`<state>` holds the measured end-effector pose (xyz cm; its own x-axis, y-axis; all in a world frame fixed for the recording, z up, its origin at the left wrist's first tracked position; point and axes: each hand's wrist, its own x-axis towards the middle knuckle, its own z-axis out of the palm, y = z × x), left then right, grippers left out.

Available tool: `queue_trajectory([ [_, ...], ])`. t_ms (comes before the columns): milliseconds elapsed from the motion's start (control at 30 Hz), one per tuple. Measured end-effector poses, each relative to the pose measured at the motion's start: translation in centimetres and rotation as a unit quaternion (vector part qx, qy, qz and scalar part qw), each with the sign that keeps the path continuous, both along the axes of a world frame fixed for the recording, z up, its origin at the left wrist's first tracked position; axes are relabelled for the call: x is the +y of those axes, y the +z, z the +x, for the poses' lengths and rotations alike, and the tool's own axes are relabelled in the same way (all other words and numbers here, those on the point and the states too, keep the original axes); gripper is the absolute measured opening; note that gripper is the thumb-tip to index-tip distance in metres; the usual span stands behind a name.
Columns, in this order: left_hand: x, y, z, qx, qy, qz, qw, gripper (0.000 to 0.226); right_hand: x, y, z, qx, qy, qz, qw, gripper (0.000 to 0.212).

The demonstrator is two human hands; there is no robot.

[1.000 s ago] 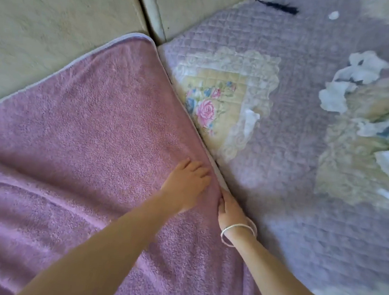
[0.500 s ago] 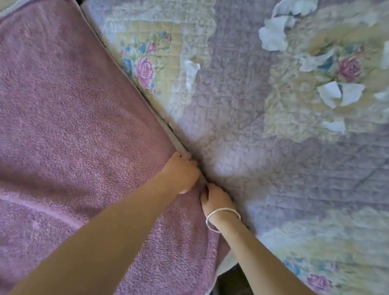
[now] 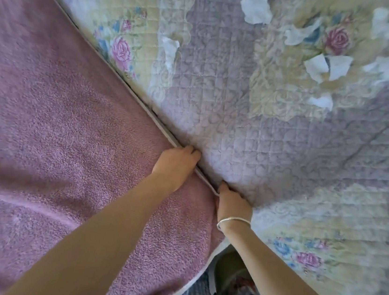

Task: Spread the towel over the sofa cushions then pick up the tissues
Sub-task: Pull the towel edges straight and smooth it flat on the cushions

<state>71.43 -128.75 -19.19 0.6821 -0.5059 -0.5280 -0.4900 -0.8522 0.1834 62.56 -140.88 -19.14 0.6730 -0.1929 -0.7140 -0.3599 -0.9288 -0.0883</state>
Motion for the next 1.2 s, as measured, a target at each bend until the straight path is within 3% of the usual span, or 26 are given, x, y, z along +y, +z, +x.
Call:
queue_trajectory([
  [133,1.3,0.8,-1.5,-0.001,-0.06,-0.026,0.998,0.026,0.2,-0.4,-0.6,0.008,0.028,-0.054,0.998,0.044],
  [367,8.2,5.2,-7.8,-0.092,-0.019,-0.149,0.984,0.031,-0.2,1.4,-3.1,0.077,-0.024,-0.133,0.988,0.039],
  [500,11.6,6.2,-12.1,-0.123,0.05,-0.156,0.979,0.037,2.5,3.4,-4.2,-0.073,0.062,-0.139,0.986,0.034],
  [600,13.0,6.7,-14.2,-0.145,0.091,-0.139,0.975,0.037,6.8,5.4,-4.5,-0.209,0.111,-0.065,0.969,0.032],
  [700,15.0,6.6,-16.2,-0.153,0.119,-0.137,0.971,0.038,12.2,7.5,-5.4,-0.261,0.189,0.009,0.947,0.039],
  [933,21.6,7.0,-20.8,-0.158,0.207,-0.101,0.96,0.034,21.7,8.2,-8.7,-0.24,0.313,0.125,0.91,0.029],
  [1033,24.5,7.5,-23.3,-0.148,0.248,-0.093,0.953,0.036,23.6,7.3,-10.3,-0.185,0.35,0.095,0.913,0.038],
  [1200,26.9,7.1,-26.0,-0.106,0.311,-0.076,0.942,0.025,25.2,6.8,-10.5,-0.162,0.363,0.038,0.917,0.024],
])
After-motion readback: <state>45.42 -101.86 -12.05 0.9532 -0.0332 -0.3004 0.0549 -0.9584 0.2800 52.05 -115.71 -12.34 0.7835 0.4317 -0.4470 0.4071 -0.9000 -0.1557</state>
